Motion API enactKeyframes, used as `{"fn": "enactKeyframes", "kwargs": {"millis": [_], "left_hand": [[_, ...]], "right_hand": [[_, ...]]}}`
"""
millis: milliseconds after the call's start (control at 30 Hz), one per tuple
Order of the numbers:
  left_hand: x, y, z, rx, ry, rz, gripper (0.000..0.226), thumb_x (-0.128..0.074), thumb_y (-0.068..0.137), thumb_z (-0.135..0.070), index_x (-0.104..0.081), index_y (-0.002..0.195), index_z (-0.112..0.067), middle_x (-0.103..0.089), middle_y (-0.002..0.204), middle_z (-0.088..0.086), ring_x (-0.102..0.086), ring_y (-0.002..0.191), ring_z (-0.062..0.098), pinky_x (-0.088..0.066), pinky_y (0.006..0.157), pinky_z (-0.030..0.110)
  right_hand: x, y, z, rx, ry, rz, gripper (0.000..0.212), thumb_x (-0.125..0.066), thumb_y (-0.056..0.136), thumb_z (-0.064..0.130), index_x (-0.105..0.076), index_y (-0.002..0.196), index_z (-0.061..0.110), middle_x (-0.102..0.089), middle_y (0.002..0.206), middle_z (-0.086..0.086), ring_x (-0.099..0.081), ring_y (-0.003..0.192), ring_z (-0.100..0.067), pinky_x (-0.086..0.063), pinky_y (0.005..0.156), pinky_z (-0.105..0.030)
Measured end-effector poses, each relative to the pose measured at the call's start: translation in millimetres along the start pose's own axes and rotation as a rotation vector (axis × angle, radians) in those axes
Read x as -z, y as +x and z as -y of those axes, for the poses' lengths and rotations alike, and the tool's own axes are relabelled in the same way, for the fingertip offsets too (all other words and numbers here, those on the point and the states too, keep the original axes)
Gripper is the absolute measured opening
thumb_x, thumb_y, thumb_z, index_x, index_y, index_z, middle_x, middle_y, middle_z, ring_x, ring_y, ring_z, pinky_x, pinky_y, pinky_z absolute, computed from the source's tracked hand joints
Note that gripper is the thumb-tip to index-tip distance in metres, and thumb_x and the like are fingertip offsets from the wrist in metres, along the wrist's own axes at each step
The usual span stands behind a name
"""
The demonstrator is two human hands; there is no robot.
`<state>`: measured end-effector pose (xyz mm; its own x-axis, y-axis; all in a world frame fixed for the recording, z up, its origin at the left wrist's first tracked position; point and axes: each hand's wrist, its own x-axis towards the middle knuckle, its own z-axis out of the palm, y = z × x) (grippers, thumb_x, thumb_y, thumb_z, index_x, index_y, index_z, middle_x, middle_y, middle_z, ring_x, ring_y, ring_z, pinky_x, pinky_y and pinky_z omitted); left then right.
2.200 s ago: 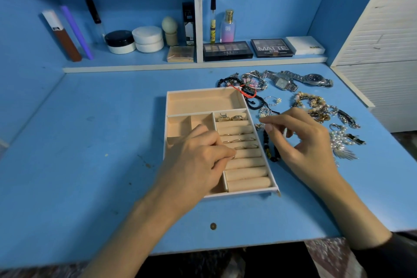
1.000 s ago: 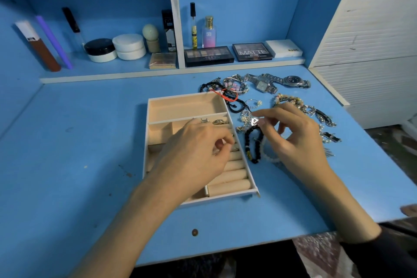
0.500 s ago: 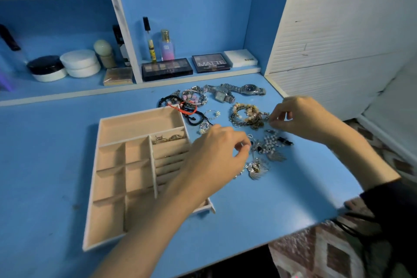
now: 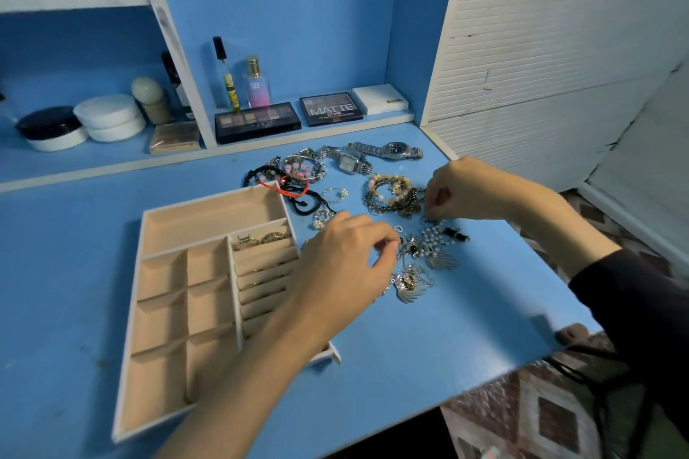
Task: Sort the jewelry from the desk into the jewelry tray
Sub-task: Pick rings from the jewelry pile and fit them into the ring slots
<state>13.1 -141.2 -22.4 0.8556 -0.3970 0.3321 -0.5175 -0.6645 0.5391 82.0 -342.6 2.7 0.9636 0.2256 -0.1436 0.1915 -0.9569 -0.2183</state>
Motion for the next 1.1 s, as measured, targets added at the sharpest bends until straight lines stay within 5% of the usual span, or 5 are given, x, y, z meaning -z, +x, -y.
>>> {"fn": "enactKeyframes", "kwargs": {"millis": [200,400,667,800,1100], "left_hand": [[5,-1,6,0.019,0.004,-0.014,0.014,-0.054,0.089,-0.025,-0.068,0.089,-0.022,-0.048,0.068,-0.020,-0.045,0.081,0.008,-0.040,0.073,0.023],[9,-3,12,0.052,-0.001,-0.034,0.014,-0.055,0.089,-0.025,-0.069,0.091,-0.022,-0.064,0.082,-0.011,-0.048,0.085,0.008,-0.043,0.077,0.026],[7,4,17,0.075,0.046,0.047,0.019,-0.052,0.091,-0.026,-0.067,0.103,-0.026,-0.064,0.092,-0.013,-0.047,0.097,0.008,-0.041,0.083,0.024],[4,13,12,0.015,0.096,0.158,0.027,-0.047,0.094,-0.025,-0.061,0.115,-0.031,-0.059,0.105,-0.010,-0.038,0.102,0.008,-0.031,0.085,0.019],[-2,24,7,-0.103,0.302,0.267,0.037,-0.041,0.094,-0.018,-0.057,0.122,-0.035,-0.046,0.128,-0.006,-0.028,0.120,0.014,-0.029,0.100,0.030]], "right_hand": [[-4,-3,4,0.008,0.011,-0.007,0.010,-0.063,0.077,0.013,-0.072,0.081,0.014,-0.069,0.077,0.000,-0.062,0.075,-0.018,-0.052,0.068,-0.033],[-11,-6,0,0.030,0.029,-0.038,0.004,-0.062,0.075,0.013,-0.066,0.077,0.015,-0.063,0.073,0.002,-0.053,0.065,-0.014,-0.045,0.061,-0.026],[-38,-10,5,0.204,0.154,-0.561,0.009,-0.066,0.075,0.008,-0.059,0.072,0.013,-0.053,0.069,0.001,-0.048,0.069,-0.017,-0.047,0.060,-0.038],[-50,-14,12,0.110,0.384,-0.800,0.006,-0.062,0.074,0.014,-0.059,0.071,0.010,-0.050,0.066,0.001,-0.046,0.064,-0.013,-0.037,0.060,-0.021],[-59,-23,18,-0.053,0.810,-0.837,0.009,-0.063,0.079,0.011,-0.059,0.073,0.016,-0.053,0.065,0.003,-0.045,0.057,-0.004,-0.038,0.058,-0.018]]}}
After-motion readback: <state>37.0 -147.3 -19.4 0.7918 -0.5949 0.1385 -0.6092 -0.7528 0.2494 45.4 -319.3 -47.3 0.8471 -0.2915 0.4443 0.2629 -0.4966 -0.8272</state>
